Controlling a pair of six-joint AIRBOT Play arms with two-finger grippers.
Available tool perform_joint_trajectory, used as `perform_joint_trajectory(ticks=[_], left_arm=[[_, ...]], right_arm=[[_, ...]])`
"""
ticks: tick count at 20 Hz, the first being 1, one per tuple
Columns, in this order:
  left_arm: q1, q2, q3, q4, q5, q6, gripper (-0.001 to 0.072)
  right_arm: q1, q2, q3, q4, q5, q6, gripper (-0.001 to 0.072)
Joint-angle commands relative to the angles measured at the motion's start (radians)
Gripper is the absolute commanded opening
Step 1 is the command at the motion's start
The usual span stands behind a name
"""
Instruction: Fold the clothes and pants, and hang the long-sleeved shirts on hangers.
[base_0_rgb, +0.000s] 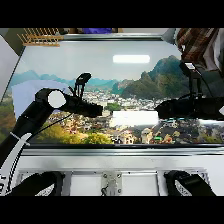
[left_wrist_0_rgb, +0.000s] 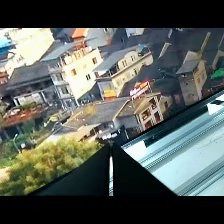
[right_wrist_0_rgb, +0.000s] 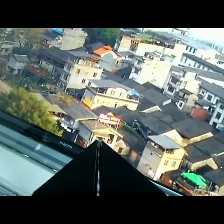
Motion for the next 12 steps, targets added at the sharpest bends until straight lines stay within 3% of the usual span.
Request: perform_joint_trajectory(ticks=[1, 11, 12], left_arm=[[0.0, 0.0, 0.0, 0.0, 0.0, 0.0, 0.0009], [0.0, 0.0, 0.001, 0.001, 0.031, 0.002, 0.0009], [0.003, 0.0, 0.002, 0.013, 0.053, 0.038, 0.0034]], right_arm=[[0.001, 0.0, 0.0, 0.0, 0.0, 0.0, 0.0018], [0.001, 0.0, 0.0, 0.0, 0.0, 0.0, 0.0019], [0.001, 0.0, 0.0, 0.0, 0.0, 0.0, 0.0019]])
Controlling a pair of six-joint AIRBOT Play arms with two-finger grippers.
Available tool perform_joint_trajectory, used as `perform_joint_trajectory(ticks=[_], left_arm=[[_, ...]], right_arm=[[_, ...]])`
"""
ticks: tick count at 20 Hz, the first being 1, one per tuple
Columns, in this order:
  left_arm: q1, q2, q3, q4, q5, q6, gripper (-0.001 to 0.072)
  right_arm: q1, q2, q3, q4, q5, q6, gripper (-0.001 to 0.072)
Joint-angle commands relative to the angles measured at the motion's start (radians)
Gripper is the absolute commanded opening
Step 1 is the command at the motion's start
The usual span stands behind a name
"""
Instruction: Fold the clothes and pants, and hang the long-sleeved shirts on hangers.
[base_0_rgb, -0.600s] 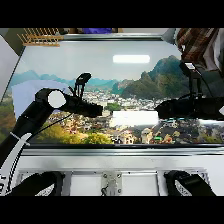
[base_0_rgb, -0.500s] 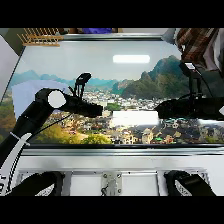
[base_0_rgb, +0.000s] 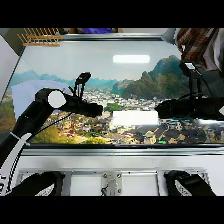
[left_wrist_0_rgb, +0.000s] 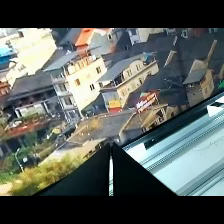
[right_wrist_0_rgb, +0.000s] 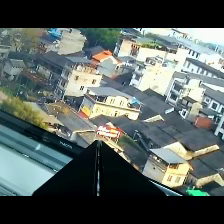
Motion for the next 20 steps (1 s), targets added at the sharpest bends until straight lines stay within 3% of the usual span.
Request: perform_joint_trajectory(ticks=[1, 2, 5, 8, 13, 20], left_arm=[[0.018, 0.0, 0.01, 0.049, 0.057, 0.128, 0.0443], [0.041, -0.005, 0.033, 0.116, 0.077, 0.155, 0.0698], [0.163, -0.068, 0.156, 0.441, 0.123, 0.14, 0.0691], [0.3, -0.206, 0.266, 0.621, 0.114, 0.14, 0.069], [0.439, -0.436, 0.319, 0.637, 0.166, 0.14, 0.069], [0.442, -0.658, 0.319, 0.639, 0.182, 0.14, 0.069]], right_arm=[[0.001, 0.0, 0.0, 0.0, 0.0, 0.0, 0.0019], [0.001, 0.0, 0.0, 0.0, 0.0, 0.0, 0.0019], [0.001, 0.0, 0.0, 0.0, 0.0, 0.0, 0.0019], [0.001, 0.0, 0.0, 0.0, 0.0, 0.0, 0.0019], [0.001, 0.0, 0.0, 0.0, 0.0, 0.0, 0.0019], [0.001, 0.0, 0.0, 0.0, 0.0, 0.0, 0.0018]])
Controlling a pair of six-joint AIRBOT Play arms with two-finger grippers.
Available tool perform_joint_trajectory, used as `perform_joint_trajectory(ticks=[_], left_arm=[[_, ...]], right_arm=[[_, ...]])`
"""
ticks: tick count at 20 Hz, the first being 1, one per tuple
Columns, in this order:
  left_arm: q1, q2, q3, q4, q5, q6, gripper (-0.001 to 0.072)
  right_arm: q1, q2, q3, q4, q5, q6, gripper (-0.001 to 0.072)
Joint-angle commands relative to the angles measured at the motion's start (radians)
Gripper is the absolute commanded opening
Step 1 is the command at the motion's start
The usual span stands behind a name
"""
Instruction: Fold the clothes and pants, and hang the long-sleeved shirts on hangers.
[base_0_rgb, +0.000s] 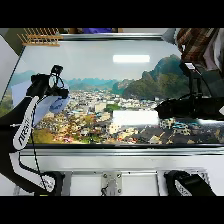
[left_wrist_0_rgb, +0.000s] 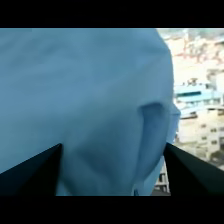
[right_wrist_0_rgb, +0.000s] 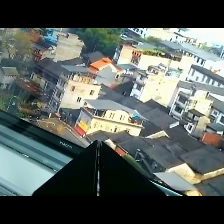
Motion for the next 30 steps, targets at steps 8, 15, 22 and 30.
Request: perform_joint_trajectory(ticks=[8, 15, 22, 30], left_arm=[[-0.023, 0.071, 0.004, -0.001, -0.035, -0.014, 0.0008], [-0.294, 0.491, 0.004, -0.11, -0.021, -0.014, 0.0008], [-0.701, 0.506, 0.004, -0.211, 0.008, -0.014, 0.0008], [-0.673, 0.336, 0.047, -0.212, 0.071, -0.201, 0.0718]], right_arm=[[0.0, -0.001, 0.0, -0.021, -0.014, -0.08, 0.0018], [0.0, -0.006, 0.0, 0.025, -0.076, -0.103, 0.0019], [-0.082, 0.028, 0.047, -0.047, -0.198, -0.064, 0.0018], [-0.245, 0.113, 0.048, -0.056, -0.209, 0.002, 0.0018]])
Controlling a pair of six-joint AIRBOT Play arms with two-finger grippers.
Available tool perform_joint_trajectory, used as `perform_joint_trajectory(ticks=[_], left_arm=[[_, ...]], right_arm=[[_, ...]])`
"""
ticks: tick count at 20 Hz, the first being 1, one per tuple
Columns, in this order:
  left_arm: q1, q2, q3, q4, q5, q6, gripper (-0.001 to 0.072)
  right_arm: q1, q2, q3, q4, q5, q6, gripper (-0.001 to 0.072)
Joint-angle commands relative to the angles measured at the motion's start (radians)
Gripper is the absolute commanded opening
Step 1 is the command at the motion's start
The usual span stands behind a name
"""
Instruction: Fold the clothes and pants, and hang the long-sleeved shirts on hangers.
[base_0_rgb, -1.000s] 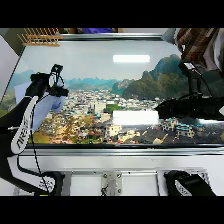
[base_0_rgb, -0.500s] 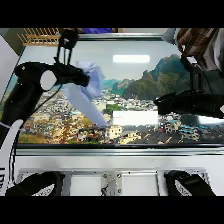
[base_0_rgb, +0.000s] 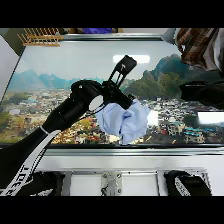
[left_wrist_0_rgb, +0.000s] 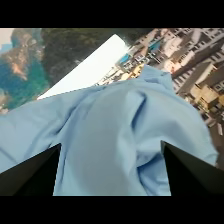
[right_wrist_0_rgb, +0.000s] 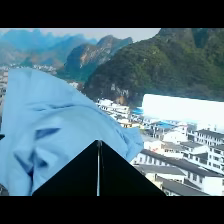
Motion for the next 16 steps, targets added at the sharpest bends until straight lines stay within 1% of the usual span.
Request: perform_joint_trajectory(ticks=[1, 3, 4, 6, 7, 8, 10, 11, 16], left_arm=[[0.15, -0.031, 0.02, -0.005, 0.0, -0.122, 0.0679], [0.317, -0.035, -0.028, -0.016, 0.0, -0.19, 0.068], [0.402, -0.05, -0.063, -0.075, -0.003, -0.193, 0.0679], [0.547, -0.1, -0.145, -0.254, -0.003, -0.191, 0.068], [0.6, -0.132, -0.181, -0.351, -0.002, -0.172, 0.068], [0.643, -0.171, -0.216, -0.455, -0.003, -0.125, 0.068], [0.685, -0.249, -0.244, -0.611, -0.004, -0.037, 0.0679], [0.689, -0.284, -0.242, -0.654, -0.005, -0.023, 0.068], [0.621, -0.422, -0.118, -0.656, -0.037, -0.021, 0.068]], right_arm=[[-0.042, 0.032, 0.002, -0.007, -0.009, 0.019, 0.0018], [-0.042, 0.036, 0.002, 0.001, -0.008, 0.019, 0.0018], [-0.042, 0.035, 0.002, 0.005, -0.009, 0.019, 0.0018], [-0.042, 0.031, 0.001, 0.011, -0.009, 0.019, 0.0018], [-0.042, 0.03, 0.0, 0.013, -0.008, 0.019, 0.0018], [-0.042, 0.029, 0.0, 0.029, -0.008, 0.019, 0.0018], [-0.042, 0.025, 0.0, 0.054, -0.008, 0.019, 0.0018], [-0.042, 0.023, 0.0, 0.064, -0.008, 0.019, 0.0018], [-0.042, 0.021, 0.0, 0.069, -0.005, 0.019, 0.0018]])
